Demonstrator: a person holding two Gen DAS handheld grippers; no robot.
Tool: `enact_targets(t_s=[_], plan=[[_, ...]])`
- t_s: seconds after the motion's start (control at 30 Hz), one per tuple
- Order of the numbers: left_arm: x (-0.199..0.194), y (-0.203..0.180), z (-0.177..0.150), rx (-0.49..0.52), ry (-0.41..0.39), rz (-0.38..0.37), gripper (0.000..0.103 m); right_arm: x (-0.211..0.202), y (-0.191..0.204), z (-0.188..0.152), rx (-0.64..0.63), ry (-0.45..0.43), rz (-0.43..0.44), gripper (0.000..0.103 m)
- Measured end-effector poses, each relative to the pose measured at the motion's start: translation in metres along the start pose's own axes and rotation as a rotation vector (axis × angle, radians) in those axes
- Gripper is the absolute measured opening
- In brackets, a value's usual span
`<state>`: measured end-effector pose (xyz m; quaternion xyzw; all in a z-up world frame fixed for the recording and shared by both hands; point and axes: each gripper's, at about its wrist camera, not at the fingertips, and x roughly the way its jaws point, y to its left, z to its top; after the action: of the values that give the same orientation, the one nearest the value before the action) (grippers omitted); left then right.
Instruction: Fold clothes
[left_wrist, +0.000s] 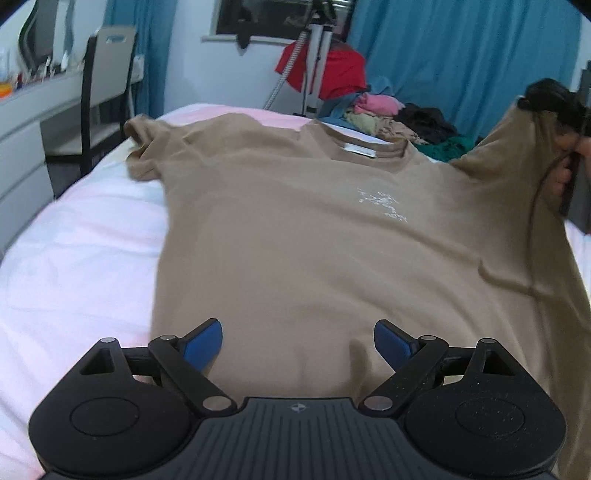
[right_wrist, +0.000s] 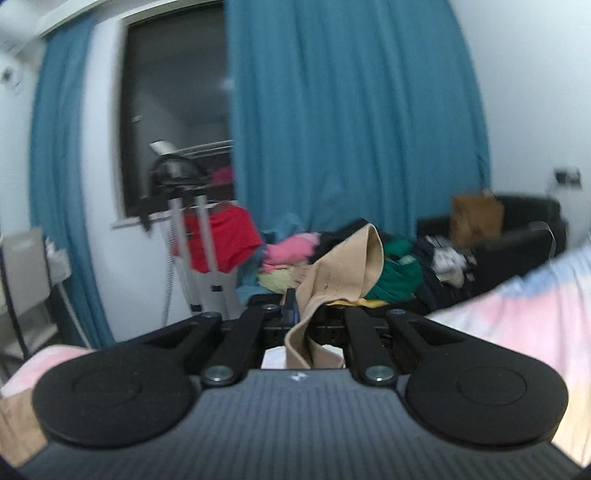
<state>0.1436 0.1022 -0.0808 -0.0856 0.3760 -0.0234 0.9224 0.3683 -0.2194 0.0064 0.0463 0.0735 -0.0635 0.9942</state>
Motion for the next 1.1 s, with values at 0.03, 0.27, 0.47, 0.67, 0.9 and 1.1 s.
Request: enact_targets(t_s=[0.03,0.27,0.47,0.67,0.9,1.1], plan=[[-0.001,0.006,0.002,-0.017,0.0,0.0,0.091,0.002,0.018,-0.002,-0.023,0.005,0.013,0.008],[0.015,0.031,0.004,0.004,0.034,0.114,0.094,0.033,0.121,-0.066,-0.125,0.141,0.093,0.009],[0.03,0.029,0.005,0.042,0.033,0.12,0.096,0.048,0.159,-0.115,-0.163,0.257,0.15,0.032],[0.029,0.025,0.004,0.044,0.02,0.112,0.096,0.03,0.148,-0.1,-0.056,0.237,0.229,0.088],[0.02,0.017,0.005,0.056,-0.004,0.112,0.096,-0.046,0.117,-0.067,0.056,0.27,0.325,0.088],[-0.003,0.003,-0.001,0.105,-0.064,0.119,0.096,-0.151,0.067,-0.042,0.101,0.265,0.398,0.088]])
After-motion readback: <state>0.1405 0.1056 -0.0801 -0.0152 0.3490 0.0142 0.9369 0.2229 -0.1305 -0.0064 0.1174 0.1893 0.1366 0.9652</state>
